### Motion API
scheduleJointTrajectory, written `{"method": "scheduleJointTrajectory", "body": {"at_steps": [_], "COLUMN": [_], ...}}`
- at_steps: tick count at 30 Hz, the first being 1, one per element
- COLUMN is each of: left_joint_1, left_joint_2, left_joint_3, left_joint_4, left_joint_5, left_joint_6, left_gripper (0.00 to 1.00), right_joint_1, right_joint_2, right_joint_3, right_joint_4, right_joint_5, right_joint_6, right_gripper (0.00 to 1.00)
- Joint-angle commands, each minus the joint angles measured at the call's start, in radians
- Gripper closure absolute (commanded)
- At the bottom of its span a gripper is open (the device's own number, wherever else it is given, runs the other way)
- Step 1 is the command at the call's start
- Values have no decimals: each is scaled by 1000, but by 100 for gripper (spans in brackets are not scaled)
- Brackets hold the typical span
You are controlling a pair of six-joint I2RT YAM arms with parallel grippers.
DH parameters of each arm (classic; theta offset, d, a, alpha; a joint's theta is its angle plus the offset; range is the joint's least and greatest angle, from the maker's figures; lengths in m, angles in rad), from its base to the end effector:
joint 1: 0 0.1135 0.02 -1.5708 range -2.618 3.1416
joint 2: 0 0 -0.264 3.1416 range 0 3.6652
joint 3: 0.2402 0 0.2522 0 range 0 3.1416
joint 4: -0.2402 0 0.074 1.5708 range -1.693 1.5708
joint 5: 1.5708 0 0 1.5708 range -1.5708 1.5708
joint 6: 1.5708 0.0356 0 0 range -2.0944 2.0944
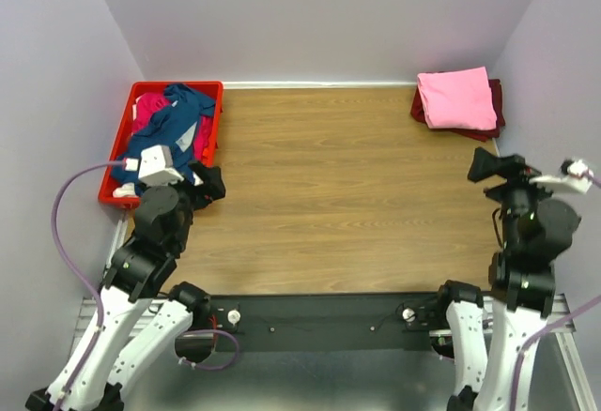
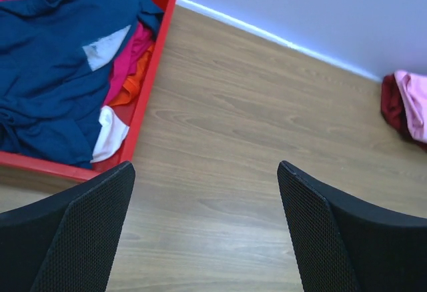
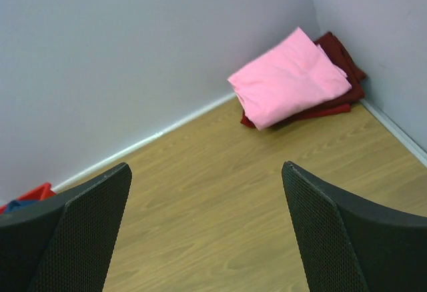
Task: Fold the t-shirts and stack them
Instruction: Reset both grippers
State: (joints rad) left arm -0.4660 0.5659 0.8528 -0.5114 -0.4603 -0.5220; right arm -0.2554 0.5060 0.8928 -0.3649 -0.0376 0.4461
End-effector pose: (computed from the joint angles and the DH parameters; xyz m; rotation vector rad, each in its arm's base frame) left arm 0.1128 -0.0391 0.3583 -0.3760 1.7413 -0.3008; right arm 0.0999 -0.0247 0.3918 0.5051 1.4672 0.1800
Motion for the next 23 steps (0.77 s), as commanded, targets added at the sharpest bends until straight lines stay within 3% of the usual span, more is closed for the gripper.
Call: {"method": "scheduleJointTrajectory", "body": {"at_steps": [1,10,23], "left_joint_1": [6,4,6], "left_joint_2": [-114,-290,-244], "left_joint_3": [-104,-256,-331], "left_joint_4": [112,235,353], "left_joint_5": [-109,-206,-155], "left_joint_6": [-67,-164,-236], "left_gripper": [4,4,4], "right_joint_1": [-2,5,47], "right_joint_2": [-134,-176,-189], "right_joint_3": [-136,-150,-179], "right_joint_4": [-54,-78,-85], "right_joint_5": [-42,-59,5], "right_joint_6": [51,3,5], "right_gripper": [0,0,0]}}
